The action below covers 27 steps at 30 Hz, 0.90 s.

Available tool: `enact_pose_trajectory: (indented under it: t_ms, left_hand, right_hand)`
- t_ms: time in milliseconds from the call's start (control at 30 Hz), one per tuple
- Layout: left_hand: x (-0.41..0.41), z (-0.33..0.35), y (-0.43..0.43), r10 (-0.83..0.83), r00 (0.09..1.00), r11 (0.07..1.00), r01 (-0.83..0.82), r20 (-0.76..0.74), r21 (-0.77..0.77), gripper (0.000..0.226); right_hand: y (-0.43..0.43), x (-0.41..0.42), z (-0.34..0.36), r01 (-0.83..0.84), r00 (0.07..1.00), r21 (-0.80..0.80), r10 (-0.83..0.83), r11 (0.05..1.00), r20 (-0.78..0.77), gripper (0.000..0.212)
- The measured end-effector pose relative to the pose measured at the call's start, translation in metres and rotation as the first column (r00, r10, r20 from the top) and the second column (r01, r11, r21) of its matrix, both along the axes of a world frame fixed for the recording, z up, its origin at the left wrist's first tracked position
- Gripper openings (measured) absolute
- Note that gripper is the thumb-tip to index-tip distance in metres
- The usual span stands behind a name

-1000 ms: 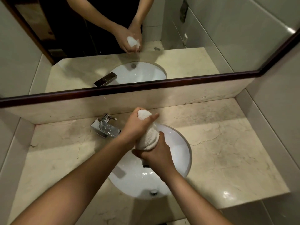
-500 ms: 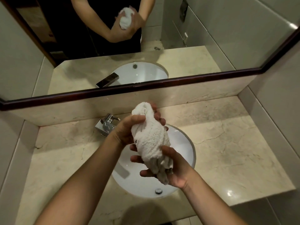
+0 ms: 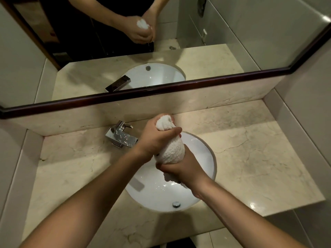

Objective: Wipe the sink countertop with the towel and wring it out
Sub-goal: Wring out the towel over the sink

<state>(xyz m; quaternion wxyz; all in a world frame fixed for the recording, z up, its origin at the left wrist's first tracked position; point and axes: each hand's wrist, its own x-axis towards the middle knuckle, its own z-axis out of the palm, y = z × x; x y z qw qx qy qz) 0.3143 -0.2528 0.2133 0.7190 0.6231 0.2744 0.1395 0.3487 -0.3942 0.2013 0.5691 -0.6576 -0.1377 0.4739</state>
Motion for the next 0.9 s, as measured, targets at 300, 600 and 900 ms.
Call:
enact_pose_trajectory:
  t_ms: [300, 600, 900]
  left_hand:
    - [0.017, -0.036, -0.014, 0.183, 0.958, 0.938, -0.103, -0.219, 0.33, 0.012]
    - [0.023, -0.012, -0.014, 0.15, 0.96, 0.989, -0.144, -0.235, 0.045, 0.025]
    - [-0.007, 0.0, 0.025, -0.373, 0.903, 0.789, 0.429, 0.212, -0.439, 0.079]
  right_hand:
    - [0.009, -0.004, -0.043, 0.031, 0.985, -0.273, 0.017, 0.962, 0.173, 0.052]
    - [0.003, -0.015, -0.025, 0.228, 0.869, -0.198, -0.108, 0.953, 0.483, 0.083]
    - [-0.025, 0.009, 0.015, -0.029, 0.935, 0.184, 0.092, 0.982, -0.342, 0.049]
